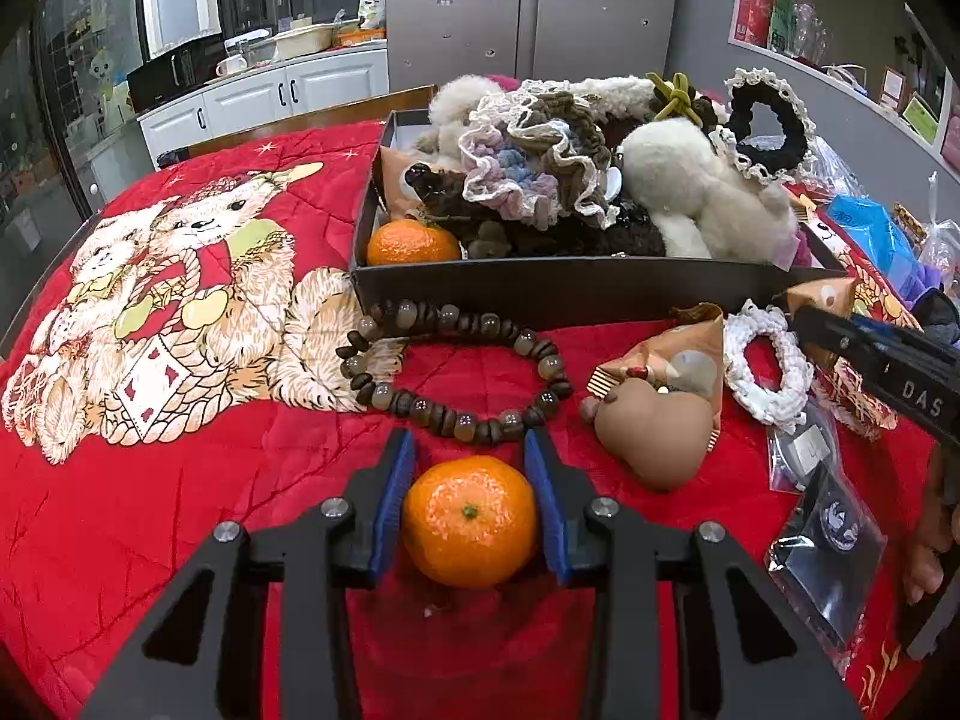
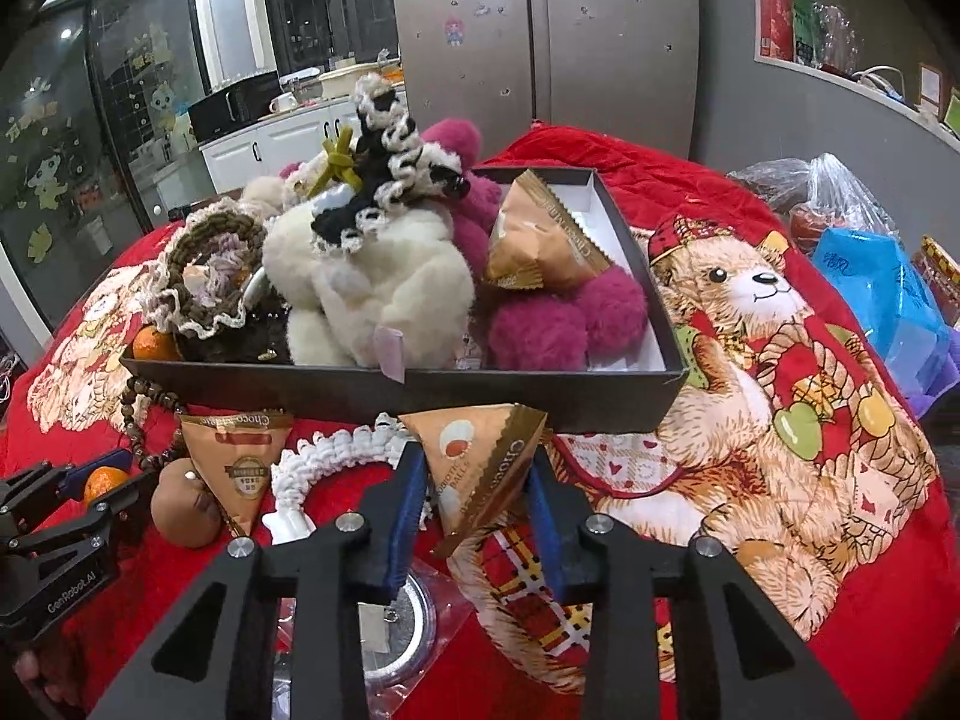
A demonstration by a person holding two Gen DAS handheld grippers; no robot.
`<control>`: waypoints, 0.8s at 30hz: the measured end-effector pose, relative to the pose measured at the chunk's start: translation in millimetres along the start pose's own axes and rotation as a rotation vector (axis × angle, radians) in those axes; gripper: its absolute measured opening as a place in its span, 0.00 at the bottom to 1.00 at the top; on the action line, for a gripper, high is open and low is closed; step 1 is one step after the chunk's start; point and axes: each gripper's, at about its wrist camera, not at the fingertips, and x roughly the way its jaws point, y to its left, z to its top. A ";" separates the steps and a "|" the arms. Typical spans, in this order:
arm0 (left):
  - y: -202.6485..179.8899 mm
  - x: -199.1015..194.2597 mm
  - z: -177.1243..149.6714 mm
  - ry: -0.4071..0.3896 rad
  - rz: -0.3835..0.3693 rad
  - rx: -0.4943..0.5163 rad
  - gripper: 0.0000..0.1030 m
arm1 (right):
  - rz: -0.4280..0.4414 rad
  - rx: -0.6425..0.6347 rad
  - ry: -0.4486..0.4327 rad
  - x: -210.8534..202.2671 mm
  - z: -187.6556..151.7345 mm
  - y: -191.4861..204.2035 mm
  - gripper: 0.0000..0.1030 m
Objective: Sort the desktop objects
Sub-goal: 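Carry the tangerine and paper packet over the black box, lowering both tools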
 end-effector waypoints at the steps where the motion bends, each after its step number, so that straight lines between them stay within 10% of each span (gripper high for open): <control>1: 0.1 -0.3 -0.2 0.000 0.001 0.000 0.37 | -0.003 -0.003 -0.007 -1.5 0.2 0.1 0.32; 24: -0.4 -48.9 1.5 -0.048 -0.078 -0.017 0.37 | 0.025 -0.081 -0.094 -52.1 1.5 31.5 0.31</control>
